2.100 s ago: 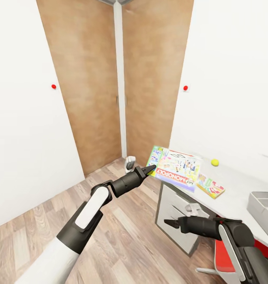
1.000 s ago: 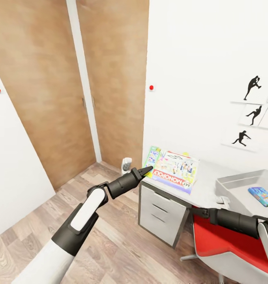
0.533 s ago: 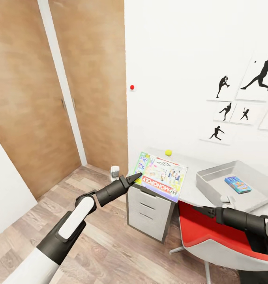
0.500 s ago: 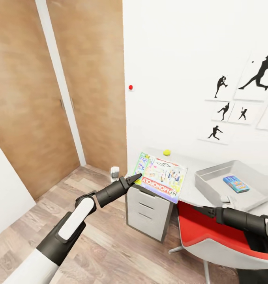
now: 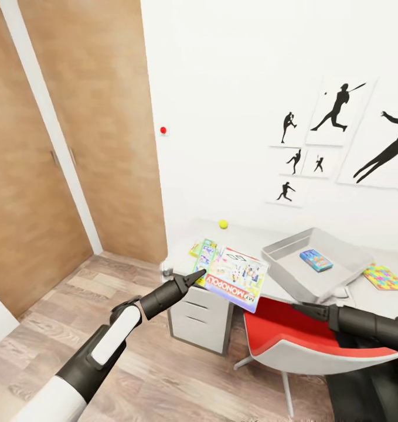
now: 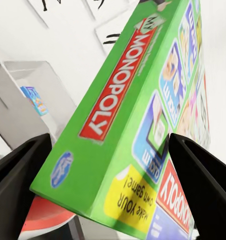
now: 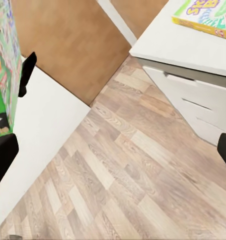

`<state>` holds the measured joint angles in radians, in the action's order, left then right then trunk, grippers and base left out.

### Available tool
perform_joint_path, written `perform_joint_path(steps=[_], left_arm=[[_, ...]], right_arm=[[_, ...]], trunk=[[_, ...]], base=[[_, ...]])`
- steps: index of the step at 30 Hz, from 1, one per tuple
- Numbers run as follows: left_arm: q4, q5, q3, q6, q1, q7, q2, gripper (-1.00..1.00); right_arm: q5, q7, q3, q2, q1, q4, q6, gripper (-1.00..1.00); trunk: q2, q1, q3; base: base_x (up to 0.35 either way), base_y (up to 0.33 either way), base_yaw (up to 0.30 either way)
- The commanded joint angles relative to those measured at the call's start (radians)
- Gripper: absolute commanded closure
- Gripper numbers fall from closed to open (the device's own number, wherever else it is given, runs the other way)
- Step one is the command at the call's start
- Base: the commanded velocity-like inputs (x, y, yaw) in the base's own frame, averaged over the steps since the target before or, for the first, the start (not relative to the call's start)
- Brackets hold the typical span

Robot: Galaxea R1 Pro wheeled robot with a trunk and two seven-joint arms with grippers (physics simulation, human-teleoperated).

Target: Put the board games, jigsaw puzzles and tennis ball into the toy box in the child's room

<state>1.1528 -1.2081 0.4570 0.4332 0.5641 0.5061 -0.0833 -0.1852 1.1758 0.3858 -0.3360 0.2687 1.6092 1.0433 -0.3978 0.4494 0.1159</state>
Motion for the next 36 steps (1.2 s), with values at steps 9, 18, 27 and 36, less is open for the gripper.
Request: perform_joint_path(steps=[9,18,27,36], left_arm=[[-0.033,-0.005,0.010,-0.016,-0.001,0.038,0.007,1.00],[-0.058,-0.004,0.016,-0.063,-0.007,0.077,0.012,1.00],[-0.098,-0.002,0.017,-0.079,-0.019,0.137,0.013,1.00],[-0.129,-0.002,0.019,-0.090,-0.024,0.175,0.019,1.00]], right_arm=[[-0.029,0.024,-0.007,-0.001,0.001,-0.001,0.004,-1.00],[-0.035,0.032,-0.052,0.005,0.004,-0.006,0.004,-1.00],[-0.046,0.035,-0.063,0.003,0.013,-0.014,0.004,-1.00],[-0.049,0.035,-0.067,0.006,0.019,-0.016,0.004,-1.00]], trunk=[[-0.002,0.001,0.003],[-0.002,0.001,0.003],[-0.002,0.001,0.003],[-0.002,0.001,0.003]], base=[[0.000,0.000,-0.217],[0.000,0.000,-0.047],[0.000,0.000,-0.007],[0.000,0.000,-0.001]])
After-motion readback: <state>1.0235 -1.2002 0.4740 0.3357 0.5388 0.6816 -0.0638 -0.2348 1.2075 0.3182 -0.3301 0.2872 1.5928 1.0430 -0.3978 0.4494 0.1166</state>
